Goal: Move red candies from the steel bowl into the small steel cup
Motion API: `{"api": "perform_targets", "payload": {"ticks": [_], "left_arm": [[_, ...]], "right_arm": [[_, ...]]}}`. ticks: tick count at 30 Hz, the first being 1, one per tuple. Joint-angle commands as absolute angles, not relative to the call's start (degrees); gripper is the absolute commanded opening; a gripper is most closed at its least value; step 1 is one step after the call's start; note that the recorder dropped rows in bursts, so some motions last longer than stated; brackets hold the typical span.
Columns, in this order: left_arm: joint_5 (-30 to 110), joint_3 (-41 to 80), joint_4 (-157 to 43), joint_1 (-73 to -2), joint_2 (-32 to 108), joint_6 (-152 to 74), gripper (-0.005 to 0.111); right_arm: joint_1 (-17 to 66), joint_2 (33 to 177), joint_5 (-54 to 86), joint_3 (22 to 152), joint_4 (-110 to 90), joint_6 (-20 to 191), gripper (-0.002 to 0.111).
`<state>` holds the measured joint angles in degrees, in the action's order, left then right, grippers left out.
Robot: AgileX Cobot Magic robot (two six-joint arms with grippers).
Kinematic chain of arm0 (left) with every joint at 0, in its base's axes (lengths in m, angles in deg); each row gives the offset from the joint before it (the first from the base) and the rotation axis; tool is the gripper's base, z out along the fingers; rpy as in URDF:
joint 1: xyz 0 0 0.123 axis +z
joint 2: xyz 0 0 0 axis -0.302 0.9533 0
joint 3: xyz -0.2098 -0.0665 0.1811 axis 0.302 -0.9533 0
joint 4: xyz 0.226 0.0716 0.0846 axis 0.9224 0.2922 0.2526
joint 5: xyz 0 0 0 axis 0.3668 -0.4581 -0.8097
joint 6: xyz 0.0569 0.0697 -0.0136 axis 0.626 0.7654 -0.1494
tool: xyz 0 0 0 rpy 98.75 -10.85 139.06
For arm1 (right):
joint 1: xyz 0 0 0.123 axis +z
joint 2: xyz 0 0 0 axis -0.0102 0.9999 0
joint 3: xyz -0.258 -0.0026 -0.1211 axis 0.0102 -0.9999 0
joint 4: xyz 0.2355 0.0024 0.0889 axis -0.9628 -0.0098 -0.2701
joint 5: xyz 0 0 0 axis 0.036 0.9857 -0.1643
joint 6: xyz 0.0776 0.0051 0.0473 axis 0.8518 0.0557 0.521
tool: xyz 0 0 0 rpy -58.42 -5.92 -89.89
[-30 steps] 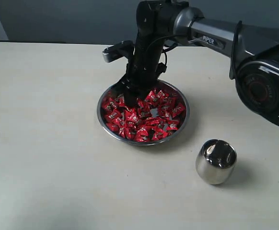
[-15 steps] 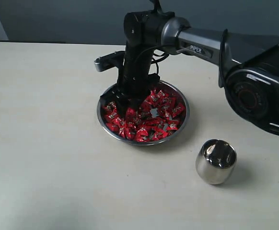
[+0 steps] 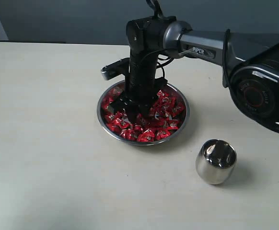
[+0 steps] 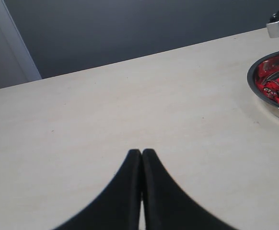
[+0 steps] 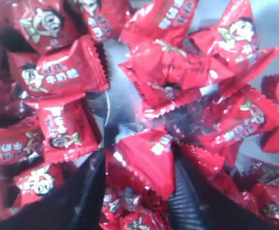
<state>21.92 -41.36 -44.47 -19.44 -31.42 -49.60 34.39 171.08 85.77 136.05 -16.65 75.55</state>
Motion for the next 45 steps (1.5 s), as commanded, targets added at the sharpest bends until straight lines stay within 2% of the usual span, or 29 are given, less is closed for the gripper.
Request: {"api": "perform_targets", "payload": {"ticks": [1, 3, 5, 20, 33, 34, 38, 40, 45], "left_arm": [[22.31, -41.3, -44.4, -19.46, -31.67, -49.91, 0.0], [22.31, -41.3, -44.4, -19.46, -31.67, -49.91, 0.0], [22.31, -41.3, -44.4, -19.46, -31.67, -49.91, 0.0], [22.31, -41.3, -44.4, -19.46, -31.67, -49.91, 0.0], [22.31, -41.3, -44.4, -19.46, -31.67, -49.91, 0.0], [22.31, -41.3, -44.4, -19.46, -31.67, -49.91, 0.0], [22.31, -41.3, -44.4, -19.46, -31.67, -49.91, 0.0], [22.31, -41.3, -44.4, -19.46, -31.67, -49.91, 0.0], [22.31, -41.3, -44.4, -19.46, -31.67, -49.91, 0.0]], "right_arm": [[34.36, 170.13, 85.95, 135.59, -15.25, 75.63, 0.019], [34.36, 169.88, 85.95, 135.59, -15.25, 75.63, 0.006], [34.36, 169.51, 85.95, 135.59, -15.25, 75.41, -0.001], [34.36, 159.82, 85.95, 135.59, -13.69, 75.41, -0.001], [34.23, 164.47, 85.95, 133.75, -12.11, 72.57, -0.001], [34.12, 164.47, 85.95, 133.75, -11.82, 72.32, 0.001], [34.12, 164.57, 85.95, 133.75, -9.09, 72.32, 0.03], [34.12, 164.57, 85.95, 133.75, -8.86, 72.44, 0.04], [34.12, 164.57, 85.95, 133.75, -8.86, 72.57, 0.043]]}}
